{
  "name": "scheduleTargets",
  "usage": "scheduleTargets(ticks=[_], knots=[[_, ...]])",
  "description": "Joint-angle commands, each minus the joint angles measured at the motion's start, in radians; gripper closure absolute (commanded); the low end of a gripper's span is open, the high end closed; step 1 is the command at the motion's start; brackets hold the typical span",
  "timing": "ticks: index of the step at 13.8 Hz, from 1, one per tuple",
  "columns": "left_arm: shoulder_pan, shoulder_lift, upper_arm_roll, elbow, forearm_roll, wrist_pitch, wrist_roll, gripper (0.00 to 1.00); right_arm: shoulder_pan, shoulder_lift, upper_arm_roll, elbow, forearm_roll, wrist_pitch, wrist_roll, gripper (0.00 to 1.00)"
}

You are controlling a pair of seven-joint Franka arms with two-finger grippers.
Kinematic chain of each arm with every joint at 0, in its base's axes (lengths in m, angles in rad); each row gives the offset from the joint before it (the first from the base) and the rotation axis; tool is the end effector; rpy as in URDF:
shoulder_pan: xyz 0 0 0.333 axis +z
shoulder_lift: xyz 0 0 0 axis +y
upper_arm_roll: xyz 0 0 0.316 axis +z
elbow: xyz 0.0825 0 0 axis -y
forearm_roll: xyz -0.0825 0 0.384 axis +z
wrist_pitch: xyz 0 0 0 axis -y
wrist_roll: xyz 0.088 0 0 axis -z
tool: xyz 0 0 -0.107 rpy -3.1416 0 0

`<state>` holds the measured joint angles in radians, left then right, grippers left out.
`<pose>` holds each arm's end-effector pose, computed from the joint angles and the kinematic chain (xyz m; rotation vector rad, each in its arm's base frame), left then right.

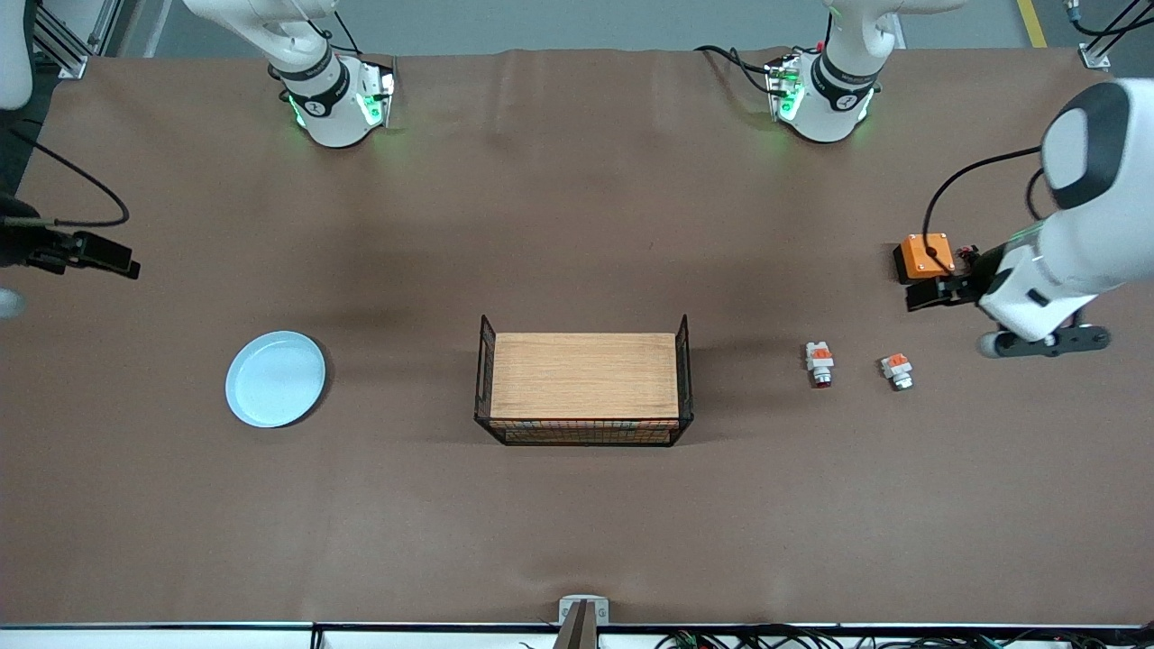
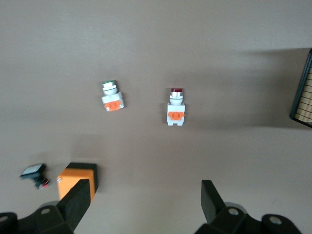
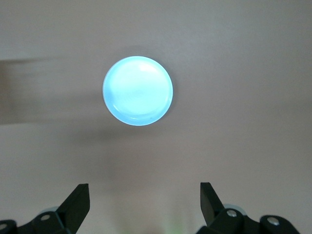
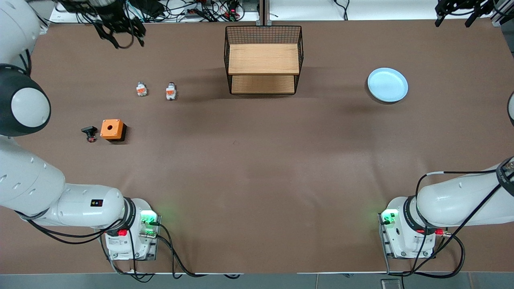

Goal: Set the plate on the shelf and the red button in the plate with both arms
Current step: 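Reach the right gripper to the blue plate while the left gripper reaches the red button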

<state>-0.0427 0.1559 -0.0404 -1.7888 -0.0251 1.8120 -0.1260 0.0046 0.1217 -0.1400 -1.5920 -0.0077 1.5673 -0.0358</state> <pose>0.5891 -0.0501 0.4513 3.1172 0.0789 -0.2108 0.5784 -0.0754 0.5456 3.1172 -0.1549 -0.2295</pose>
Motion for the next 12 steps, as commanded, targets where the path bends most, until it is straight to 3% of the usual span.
scheduleTargets(ticks=[1, 4, 7, 9, 12], knots=[[-0.002, -0.027, -0.018, -0.131, -0.018, 0.134, 0.013, 0.0, -0.034, 0.058, 0.007, 0.021, -0.012, 0.026, -0.01, 0.0], [-0.002, 0.014, -0.045, -0.181, -0.016, 0.222, 0.003, 0.0, -0.049, 0.095, 0.008, -0.061, 0.0, 0.169, -0.013, 0.0], [-0.002, 0.066, -0.067, -0.207, -0.016, 0.308, 0.002, 0.0, -0.052, 0.105, 0.01, -0.218, 0.006, 0.417, -0.03, 0.0], [-0.002, 0.083, -0.067, -0.254, -0.016, 0.398, 0.0, 0.0, -0.061, 0.136, 0.01, -0.288, 0.063, 0.546, -0.065, 0.0], [-0.002, 0.138, -0.067, -0.277, -0.016, 0.475, 0.0, 0.0, -0.074, 0.199, 0.01, -0.321, 0.104, 0.663, -0.124, 0.0]])
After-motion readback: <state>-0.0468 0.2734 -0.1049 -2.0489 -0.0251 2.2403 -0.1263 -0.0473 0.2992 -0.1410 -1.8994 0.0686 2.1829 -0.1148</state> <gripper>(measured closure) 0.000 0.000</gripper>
